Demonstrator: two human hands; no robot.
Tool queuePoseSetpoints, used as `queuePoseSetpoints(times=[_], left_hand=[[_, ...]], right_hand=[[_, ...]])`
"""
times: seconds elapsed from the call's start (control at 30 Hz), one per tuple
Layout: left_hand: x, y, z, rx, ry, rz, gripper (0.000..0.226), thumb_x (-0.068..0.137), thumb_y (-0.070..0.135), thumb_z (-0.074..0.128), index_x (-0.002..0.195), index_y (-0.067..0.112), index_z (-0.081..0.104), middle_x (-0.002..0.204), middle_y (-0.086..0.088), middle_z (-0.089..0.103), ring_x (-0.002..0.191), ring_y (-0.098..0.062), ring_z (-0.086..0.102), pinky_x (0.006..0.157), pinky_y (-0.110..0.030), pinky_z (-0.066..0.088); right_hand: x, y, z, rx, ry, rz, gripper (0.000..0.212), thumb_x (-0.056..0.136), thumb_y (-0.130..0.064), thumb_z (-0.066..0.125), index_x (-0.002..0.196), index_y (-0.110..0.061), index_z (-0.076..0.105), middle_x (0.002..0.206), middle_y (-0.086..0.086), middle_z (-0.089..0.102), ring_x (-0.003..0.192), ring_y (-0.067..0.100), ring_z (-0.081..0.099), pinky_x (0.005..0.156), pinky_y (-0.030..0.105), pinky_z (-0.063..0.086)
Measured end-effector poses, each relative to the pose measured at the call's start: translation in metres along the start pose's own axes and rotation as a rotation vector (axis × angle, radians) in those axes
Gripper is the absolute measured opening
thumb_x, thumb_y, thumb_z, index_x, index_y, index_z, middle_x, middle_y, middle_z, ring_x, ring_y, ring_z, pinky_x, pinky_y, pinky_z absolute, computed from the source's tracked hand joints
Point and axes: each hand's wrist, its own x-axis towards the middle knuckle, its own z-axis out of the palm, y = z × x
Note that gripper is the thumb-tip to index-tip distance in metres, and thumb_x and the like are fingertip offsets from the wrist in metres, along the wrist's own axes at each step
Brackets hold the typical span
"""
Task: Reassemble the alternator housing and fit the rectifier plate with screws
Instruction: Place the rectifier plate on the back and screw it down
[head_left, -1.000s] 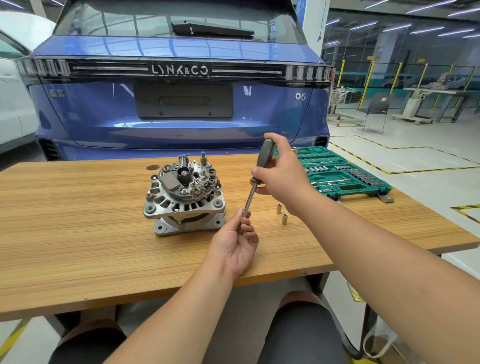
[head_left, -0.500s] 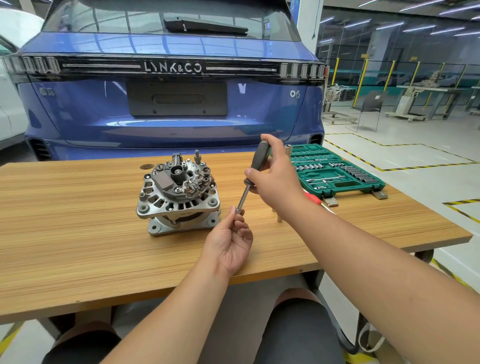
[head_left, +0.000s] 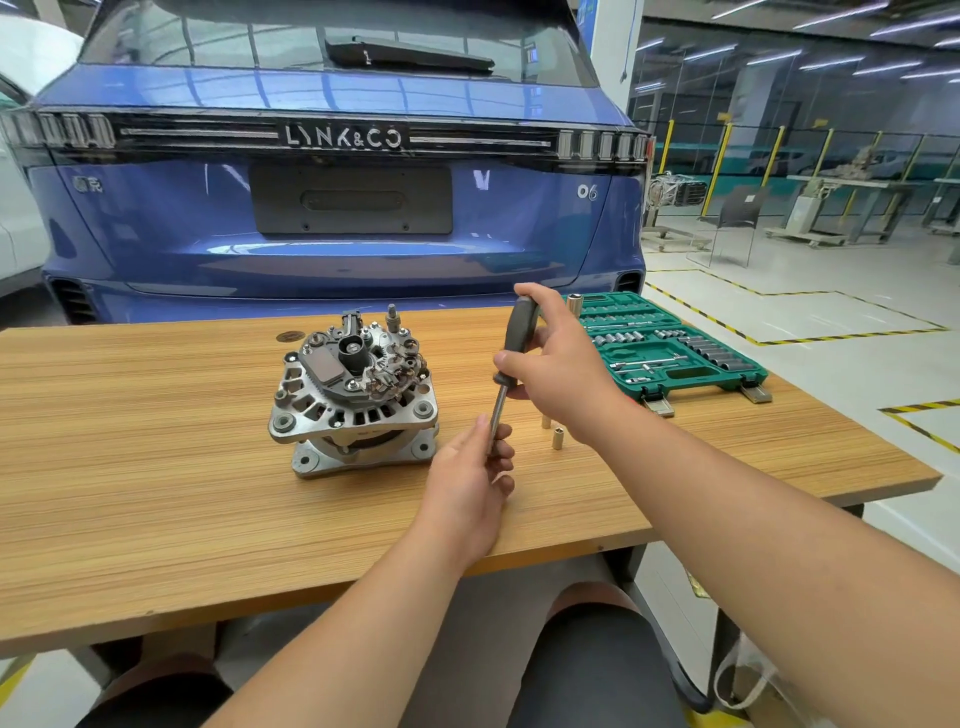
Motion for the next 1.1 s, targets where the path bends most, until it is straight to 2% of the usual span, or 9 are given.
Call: queuePoseSetpoints(times=[0.1,0.2,0.27,0.4,0.53,0.63,0.83,0.97,1.1], left_hand=[[0.001,0.000,0.002,0.402,-0.094,0.194,0.017,0.099,0.031,0.056,0.088,0.030,0.068,0.068,0.015,0.059,0.070,-0.011,0.051,0.068,-0.031,0.040],[0.003,0.004,0.005,0.626,-0.099,0.221,0.017,0.086,0.051,0.055,0.092,0.037,0.062,0.060,0.023,0.057,0.069,-0.010,0.049,0.068,-0.034,0.039],[0.006,0.006,0.006,0.567,0.013,0.209,0.031,0.080,0.062,0.056,0.086,0.032,0.058,0.054,0.018,0.051,0.066,-0.013,0.047,0.069,-0.036,0.038],[0.015,0.004,0.003,0.424,0.055,0.210,0.043,0.073,0.071,0.062,0.078,0.029,0.054,0.054,0.015,0.043,0.062,-0.016,0.040,0.071,-0.039,0.033],[0.019,0.001,0.001,0.484,0.015,0.229,0.055,0.065,0.082,0.059,0.072,0.028,0.047,0.059,0.008,0.039,0.061,-0.018,0.035,0.071,-0.042,0.029],[0.020,0.000,-0.001,0.451,-0.020,0.218,0.056,0.066,0.083,0.059,0.066,0.029,0.043,0.055,0.011,0.036,0.052,-0.012,0.031,0.064,-0.039,0.025],[0.018,-0.003,-0.001,0.533,-0.024,0.228,0.056,0.068,0.083,0.056,0.067,0.029,0.044,0.056,0.011,0.037,0.055,-0.013,0.033,0.067,-0.040,0.027],[0.019,-0.003,-0.001,0.548,-0.047,0.220,0.050,0.070,0.076,0.058,0.071,0.028,0.044,0.056,0.012,0.035,0.051,-0.010,0.031,0.064,-0.038,0.026],[0.018,-0.001,0.000,0.575,0.005,0.202,0.040,0.078,0.064,0.058,0.071,0.026,0.048,0.053,0.014,0.040,0.053,-0.011,0.037,0.064,-0.036,0.030]], right_hand=[[-0.009,-0.002,-0.004,-0.218,-0.042,-0.104,0.069,0.091,-0.012,0.072,0.144,-0.040,0.037,0.124,0.008,0.060,0.100,0.028,0.068,0.084,0.044,0.062],[-0.018,0.000,-0.002,-0.360,-0.189,-0.146,0.053,0.098,-0.031,0.064,0.145,-0.042,0.043,0.124,-0.001,0.063,0.105,0.018,0.065,0.089,0.037,0.058],[-0.015,0.001,-0.008,-0.269,-0.203,-0.093,0.040,0.104,-0.045,0.048,0.143,-0.037,0.050,0.116,-0.007,0.068,0.099,0.010,0.067,0.085,0.037,0.058],[0.017,0.021,-0.040,-0.428,0.131,0.069,0.036,0.104,-0.039,0.044,0.111,-0.015,0.070,0.095,0.003,0.070,0.085,0.023,0.066,0.073,0.039,0.053],[0.027,0.060,-0.056,-1.001,-0.135,0.337,0.016,0.095,-0.028,0.056,0.094,-0.013,0.063,0.088,0.006,0.063,0.077,0.022,0.062,0.060,0.032,0.048],[0.023,0.085,-0.050,-1.205,-0.232,0.385,0.009,0.094,-0.019,0.057,0.102,-0.018,0.055,0.082,0.000,0.050,0.069,0.016,0.051,0.050,0.030,0.040],[0.024,0.104,-0.045,-1.260,-0.234,0.373,0.029,0.093,-0.004,0.052,0.121,-0.014,0.053,0.082,0.002,0.048,0.069,0.019,0.049,0.054,0.032,0.041],[0.020,0.107,-0.047,-1.219,-0.183,0.354,0.051,0.094,-0.002,0.050,0.143,-0.011,0.037,0.114,0.012,0.064,0.093,0.029,0.061,0.063,0.036,0.046],[0.019,0.097,-0.049,-0.985,-0.047,0.401,0.045,0.096,-0.005,0.049,0.138,-0.016,0.038,0.096,0.007,0.055,0.080,0.023,0.060,0.053,0.032,0.043]])
